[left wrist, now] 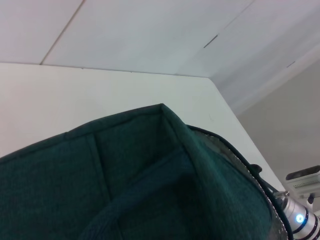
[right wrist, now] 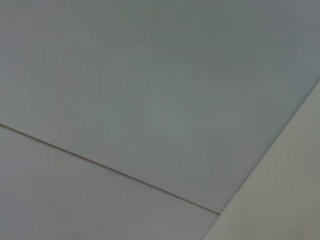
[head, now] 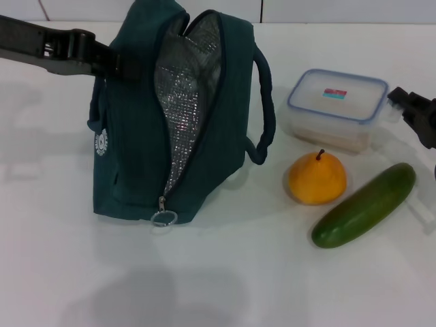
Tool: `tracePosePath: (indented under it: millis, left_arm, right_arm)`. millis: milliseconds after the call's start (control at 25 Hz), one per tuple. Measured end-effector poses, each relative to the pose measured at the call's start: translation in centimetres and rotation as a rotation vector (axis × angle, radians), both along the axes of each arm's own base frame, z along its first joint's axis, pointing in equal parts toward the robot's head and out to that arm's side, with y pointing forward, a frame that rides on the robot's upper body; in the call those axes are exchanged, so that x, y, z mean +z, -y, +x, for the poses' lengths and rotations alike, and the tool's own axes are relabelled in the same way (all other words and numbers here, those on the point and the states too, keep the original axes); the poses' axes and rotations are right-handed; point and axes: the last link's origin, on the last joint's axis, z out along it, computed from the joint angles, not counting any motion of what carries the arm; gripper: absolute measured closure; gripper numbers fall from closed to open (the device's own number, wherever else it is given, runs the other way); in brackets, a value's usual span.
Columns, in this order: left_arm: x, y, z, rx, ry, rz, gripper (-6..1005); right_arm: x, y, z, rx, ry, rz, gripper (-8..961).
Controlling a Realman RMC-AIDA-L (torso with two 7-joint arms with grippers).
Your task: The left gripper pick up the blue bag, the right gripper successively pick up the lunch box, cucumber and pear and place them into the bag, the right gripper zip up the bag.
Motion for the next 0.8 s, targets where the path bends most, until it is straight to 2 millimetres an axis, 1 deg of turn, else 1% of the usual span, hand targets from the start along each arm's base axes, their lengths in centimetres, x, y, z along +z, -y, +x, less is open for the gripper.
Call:
tracePosePath:
  millis: [360,600,800]
  left_arm:
    - [-0.02,0.12,0.02,-0.002,0.001,-0.008,954]
    - [-0.05,0.13,0.03,-0.003,0.002,-0.009,954]
    - [-0.12,0.17,0.05,-0.003,0.003,-0.012,954]
  right_arm:
    - [0.21,0.12,-0.27,0.028,0.002,0.017,849]
    - [0.28,0.09,-0.38,0.04,0.01,0.021,857]
    - [0.73,0.33,-0.58,0.062,-0.011,0.047,859]
